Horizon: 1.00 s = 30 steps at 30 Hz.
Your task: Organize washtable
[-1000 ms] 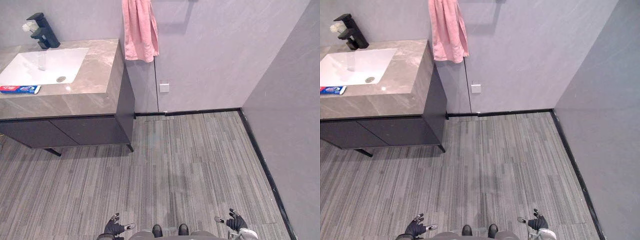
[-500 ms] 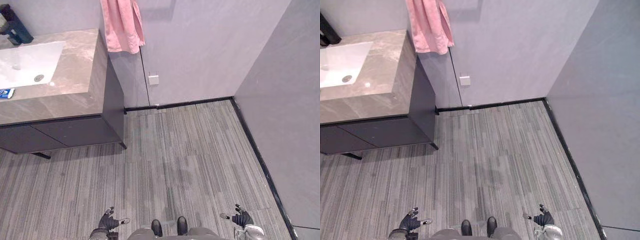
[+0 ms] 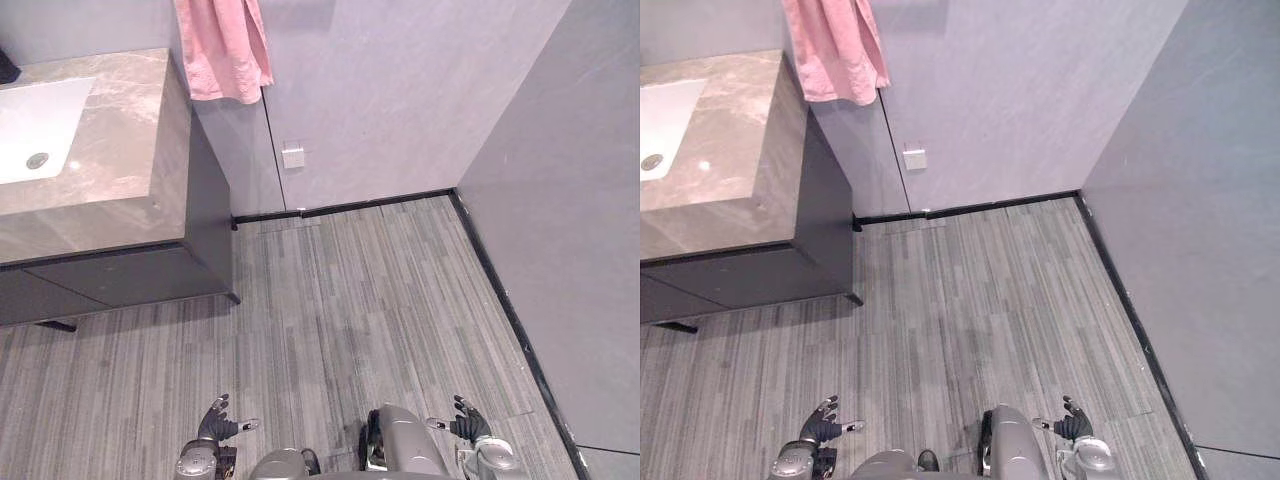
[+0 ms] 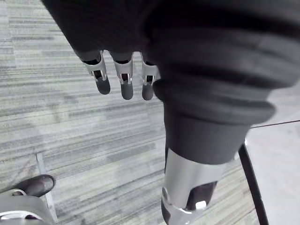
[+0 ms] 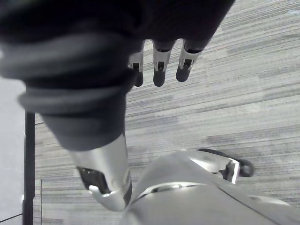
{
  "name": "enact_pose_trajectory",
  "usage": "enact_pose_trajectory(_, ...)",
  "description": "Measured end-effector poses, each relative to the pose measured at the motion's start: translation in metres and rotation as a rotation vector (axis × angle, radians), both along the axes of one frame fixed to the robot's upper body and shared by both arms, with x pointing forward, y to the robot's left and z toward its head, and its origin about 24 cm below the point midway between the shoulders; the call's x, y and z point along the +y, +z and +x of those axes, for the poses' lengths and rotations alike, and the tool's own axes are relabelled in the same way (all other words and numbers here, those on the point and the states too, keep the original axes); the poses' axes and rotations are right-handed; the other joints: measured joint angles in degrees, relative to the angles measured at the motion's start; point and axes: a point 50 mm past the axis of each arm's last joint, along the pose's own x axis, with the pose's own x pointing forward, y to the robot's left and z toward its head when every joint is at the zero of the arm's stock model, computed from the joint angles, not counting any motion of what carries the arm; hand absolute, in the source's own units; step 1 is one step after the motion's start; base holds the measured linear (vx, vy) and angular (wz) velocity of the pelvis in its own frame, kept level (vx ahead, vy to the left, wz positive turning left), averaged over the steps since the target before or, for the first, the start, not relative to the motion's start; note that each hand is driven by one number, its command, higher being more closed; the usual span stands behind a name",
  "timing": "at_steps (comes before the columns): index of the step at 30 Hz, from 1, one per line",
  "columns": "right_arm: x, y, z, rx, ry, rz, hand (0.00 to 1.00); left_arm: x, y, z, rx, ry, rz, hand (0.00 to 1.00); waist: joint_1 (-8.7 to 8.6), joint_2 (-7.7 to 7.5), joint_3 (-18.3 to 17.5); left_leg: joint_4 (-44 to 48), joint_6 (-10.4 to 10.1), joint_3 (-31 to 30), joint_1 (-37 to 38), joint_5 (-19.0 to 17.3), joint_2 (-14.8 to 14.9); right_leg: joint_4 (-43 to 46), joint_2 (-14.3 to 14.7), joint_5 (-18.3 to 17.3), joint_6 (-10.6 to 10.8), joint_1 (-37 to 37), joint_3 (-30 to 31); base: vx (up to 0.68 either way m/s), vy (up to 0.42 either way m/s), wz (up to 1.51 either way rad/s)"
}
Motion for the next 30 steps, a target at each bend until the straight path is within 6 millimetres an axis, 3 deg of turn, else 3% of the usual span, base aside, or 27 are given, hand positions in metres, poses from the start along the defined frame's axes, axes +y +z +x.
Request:
enact_pose_trajectory(1, -0.004, -0.001, -0.005, 0.016, -0.009, -0.006, 0.00, -0.005, -0.001, 0.002, 0.002, 0.000, -0.013, 0.00, -0.31, 0.38, -0.13, 0.92, -1.85, -1.18, 0.89, -1.07, 1.76, 1.79, 0.13, 2.55, -3.50, 0.54, -1.71, 0.45, -0.250, 0.32)
enact_pose_trajectory(3, -0.002, -0.002, -0.006, 0.019, -0.017, -0.004, 0.00, -0.009, -0.001, 0.007, -0.012, 0.000, -0.025, 0.00, -0.51, 1.02, -0.22, 6.83, -5.04, -2.59, -1.62, 0.80, 3.49, 1.41, 1.00, 0.02, -5.03, 2.07, -2.93, 0.45, -0.270, 0.26)
enact_pose_trajectory(4, -0.001, -0.003, -0.008, 0.022, -0.022, -0.003, 0.00, -0.014, -0.001, 0.008, -0.016, 0.004, -0.040, 0.00, -0.62, 1.40, -0.14, 16.43, -5.85, -3.76, -5.05, 2.34, 4.96, 0.12, 1.46, -0.92, -6.24, 4.67, -3.76, 0.48, -0.297, 0.15)
enact_pose_trajectory(6, 0.002, -0.004, -0.012, 0.021, -0.037, 0.013, 0.00, -0.023, -0.002, 0.010, -0.027, 0.012, -0.067, 0.00, -0.17, 1.71, -0.11, 34.16, -4.87, -5.44, -11.38, 3.93, 8.35, -3.69, 2.73, -1.70, -7.11, 11.29, -4.41, 0.56, -0.306, 0.17)
enact_pose_trajectory(8, 0.009, -0.001, -0.008, -0.024, -0.053, 0.038, 0.00, -0.031, 0.001, 0.017, -0.063, 0.010, -0.087, 0.00, 1.33, 0.91, 0.09, 46.59, -4.37, -2.96, -17.34, 3.64, 12.33, -7.47, 3.32, -2.17, -7.78, 18.89, -4.71, 0.37, -0.170, 0.07)
enact_pose_trajectory(11, 0.009, 0.005, 0.003, -0.076, -0.057, 0.039, 0.00, -0.037, 0.006, 0.026, -0.102, 0.014, -0.105, 0.00, 2.69, 0.69, 0.11, 45.03, -4.36, -0.50, -24.37, 3.57, 13.58, -11.98, 3.03, -2.77, -6.87, 23.67, -4.61, 0.25, -0.044, -0.01)
enact_pose_trajectory(14, 0.008, 0.005, 0.004, -0.082, -0.095, 0.049, 0.00, -0.039, 0.005, 0.027, -0.101, 0.020, -0.114, 0.00, 3.70, 0.51, 0.15, 29.71, -4.30, 2.62, -27.94, 3.67, 10.73, -14.64, 1.33, -3.39, -5.53, 27.44, -5.02, 0.27, 0.097, 0.07)
enact_pose_trajectory(16, 0.005, 0.004, 0.001, -0.070, -0.104, 0.042, 0.00, -0.043, 0.005, 0.028, -0.102, 0.017, -0.124, 0.00, 3.81, 0.41, 0.06, 15.38, -2.77, 2.59, -27.80, 7.75, 6.66, -16.04, -0.04, -4.39, -3.38, 29.44, -5.87, 0.26, 0.170, 0.22)
enact_pose_trajectory(17, 0.000, 0.002, -0.003, -0.049, -0.107, 0.029, 0.00, -0.045, 0.002, 0.024, -0.085, 0.017, -0.130, 0.00, 3.98, 1.47, -0.56, 7.66, -1.82, 1.65, -27.55, 13.70, 4.78, -16.61, -0.10, -5.11, -1.87, 30.21, -5.83, 0.33, 0.267, -0.05)
enact_pose_trajectory(18, 0.003, -0.001, -0.004, -0.031, -0.111, 0.034, 0.00, -0.042, 0.001, 0.022, -0.074, 0.032, -0.129, 0.00, 4.69, 1.36, -0.81, 5.75, 1.22, 0.84, -25.90, 18.83, 2.88, -16.77, -0.75, -5.83, -0.42, 31.03, -4.55, 0.40, 0.302, -0.05)
enact_pose_trajectory(19, 0.007, -0.002, -0.004, -0.024, -0.111, 0.043, 0.00, -0.040, 0.001, 0.022, -0.073, 0.035, -0.123, 0.00, 4.71, 0.30, -1.21, 5.16, 1.35, 1.09, -25.83, 18.77, 1.73, -17.08, -2.02, -5.82, 0.07, 30.88, -4.30, 0.36, 0.226, 0.00)
enact_pose_trajectory(21, 0.012, -0.003, -0.003, -0.021, -0.113, 0.057, 0.00, -0.029, 0.003, 0.025, -0.079, 0.037, -0.098, 0.00, 5.40, -2.32, -1.62, 7.00, 3.66, 1.83, -26.32, 16.18, -0.79, -16.98, -4.76, -5.30, 1.01, 31.05, -3.50, 0.33, 0.179, 0.18)
enact_pose_trajectory(24, 0.012, -0.003, -0.001, -0.025, -0.108, 0.050, 0.00, -0.025, 0.002, 0.021, -0.069, 0.051, -0.093, 0.00, 5.44, -2.77, -1.93, 8.99, 4.68, 1.86, -24.28, 12.09, -2.27, -7.51, -6.65, -4.96, 1.63, 29.14, -0.46, 0.31, 0.177, 0.07)
enact_pose_trajectory(25, 0.013, -0.003, 0.000, -0.026, -0.102, 0.053, 0.00, -0.024, 0.001, 0.018, -0.057, 0.056, -0.091, 0.00, 5.21, -2.80, -1.97, 8.45, 5.02, 1.58, -21.90, 10.42, -3.08, 3.01, -8.21, -3.43, 5.38, 25.49, 1.27, 0.38, 0.224, 0.10)
enact_pose_trajectory(26, 0.016, -0.004, -0.002, -0.020, -0.099, 0.058, 0.00, -0.023, 0.000, 0.016, -0.051, 0.049, -0.086, 0.00, 4.95, -2.87, -2.01, 8.11, 5.40, 0.74, -19.56, 8.67, -3.87, 14.73, -9.57, 0.35, 8.82, 20.89, 3.54, 0.38, 0.203, 0.19)
enact_pose_trajectory(27, 0.018, -0.005, -0.004, -0.014, -0.097, 0.063, 0.00, -0.022, 0.001, 0.016, -0.049, 0.041, -0.081, 0.00, 4.81, -2.97, -2.06, 8.16, 5.60, 0.25, -18.56, 7.99, -4.21, 19.87, -9.68, -0.02, 9.24, 18.89, 4.72, 0.31, 0.138, 0.36)
enact_pose_trajectory(28, 0.021, -0.006, -0.005, -0.008, -0.091, 0.071, 0.00, -0.021, 0.001, 0.017, -0.047, 0.030, -0.073, 0.00, 4.56, -3.14, -2.17, 7.98, 5.94, -0.17, -16.40, 7.10, -4.61, 26.65, -9.57, -1.79, 8.13, 15.41, 6.19, 0.27, 0.052, 0.38)
enact_pose_trajectory(30, 0.027, -0.007, -0.006, 0.002, -0.072, 0.080, 0.00, -0.021, 0.000, 0.013, -0.040, 0.036, -0.073, 0.00, 3.90, -2.94, -2.10, 5.57, 6.01, -1.37, -11.08, 6.50, -4.54, 28.24, -7.81, -5.57, 5.66, 10.14, 6.16, 0.40, 0.020, 0.37)
